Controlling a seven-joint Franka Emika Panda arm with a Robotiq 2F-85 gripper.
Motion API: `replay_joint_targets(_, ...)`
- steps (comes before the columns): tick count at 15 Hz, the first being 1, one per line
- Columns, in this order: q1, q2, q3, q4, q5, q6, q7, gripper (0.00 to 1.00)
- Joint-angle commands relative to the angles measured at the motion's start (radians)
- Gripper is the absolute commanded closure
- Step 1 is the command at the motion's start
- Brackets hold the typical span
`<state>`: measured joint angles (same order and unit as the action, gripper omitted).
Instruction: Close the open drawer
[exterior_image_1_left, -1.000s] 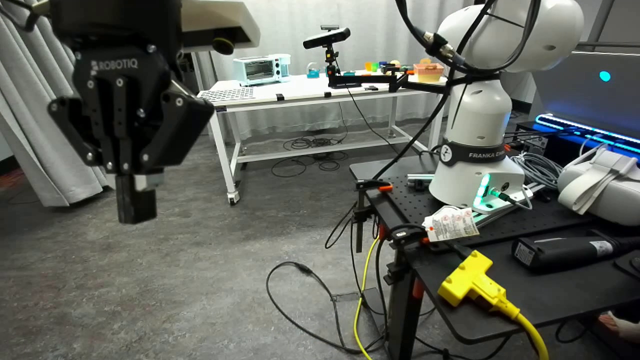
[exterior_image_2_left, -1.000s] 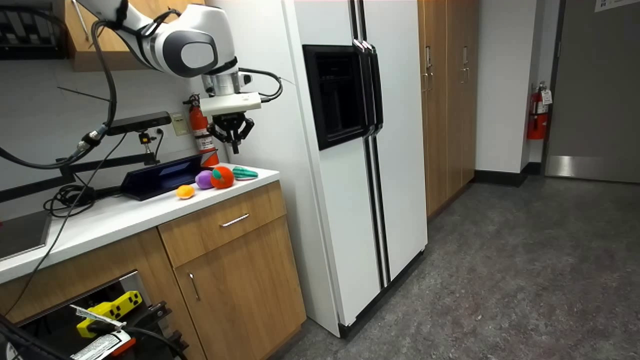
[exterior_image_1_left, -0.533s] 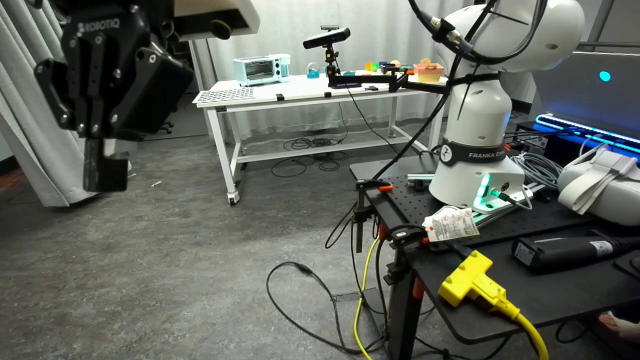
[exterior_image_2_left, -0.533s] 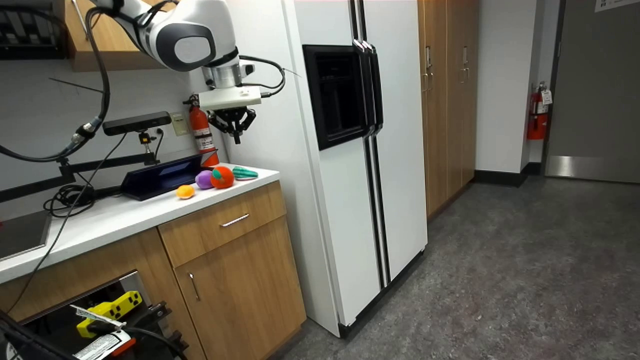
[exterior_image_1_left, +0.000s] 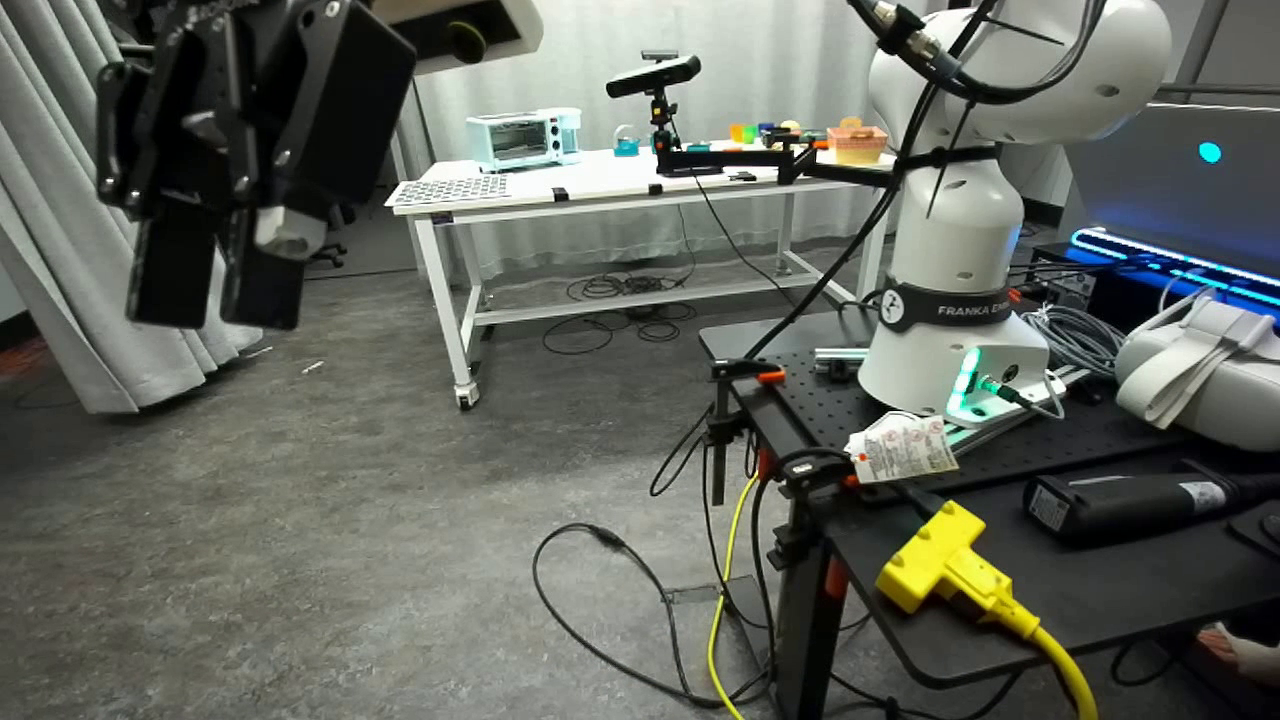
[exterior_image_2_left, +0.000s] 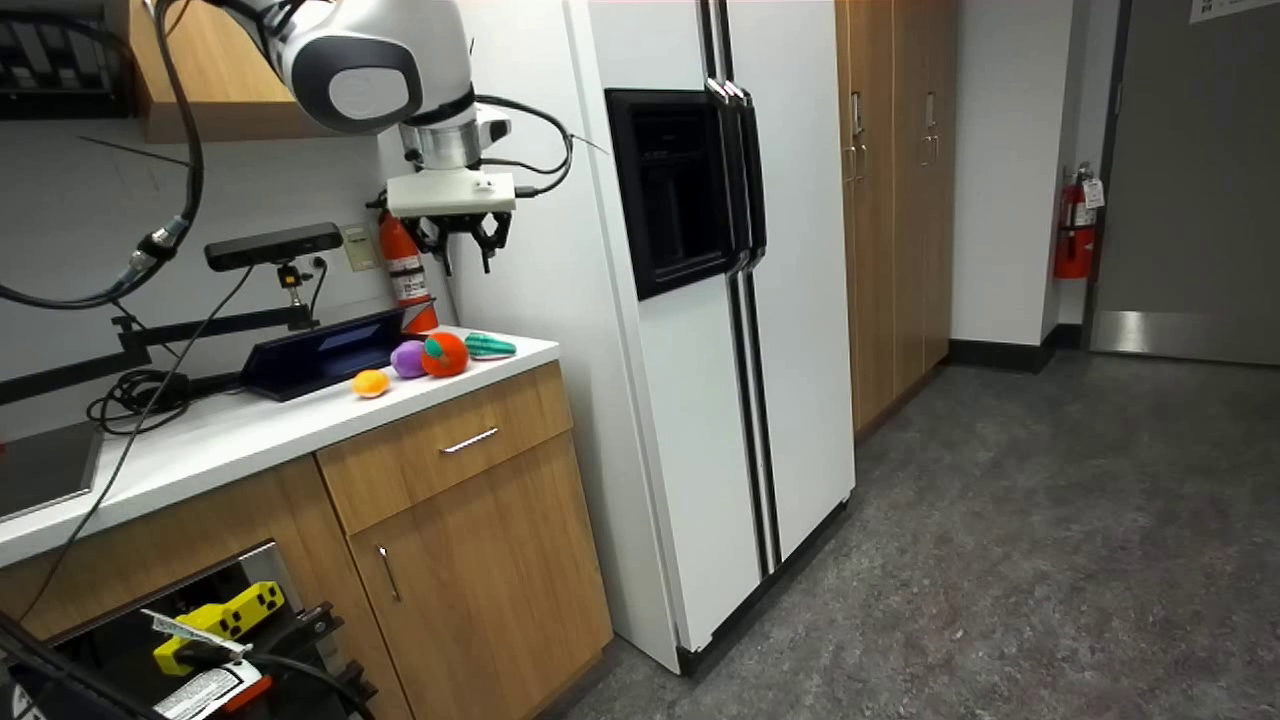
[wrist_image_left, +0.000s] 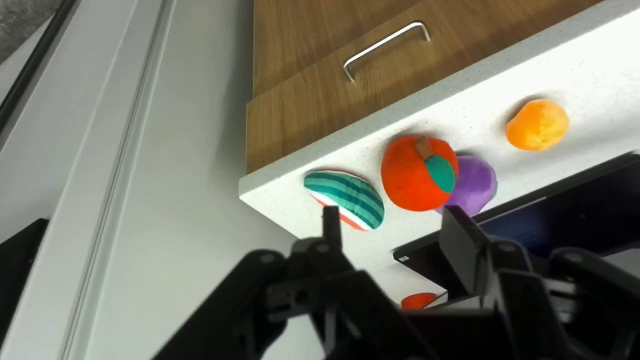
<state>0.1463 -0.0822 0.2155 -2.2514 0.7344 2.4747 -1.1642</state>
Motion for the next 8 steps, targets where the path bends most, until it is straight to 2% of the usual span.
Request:
replay_joint_targets(1,0.024,-0.057,-0.042,-0.039,0.081,-0.037,-0.063,0.15)
replay_joint_targets(2,0.025,-0.062,-0.046,-0.042,0.093,-0.046,-0.072,0.06)
replay_joint_targets(3,0.026,-0.065,-0.05,-0.043,0.103,-0.056,-0.081,0.01)
replay_joint_targets(8,0.027,-0.083,-0.061,-0.052,0.134,-0.101,-0.103,0.0)
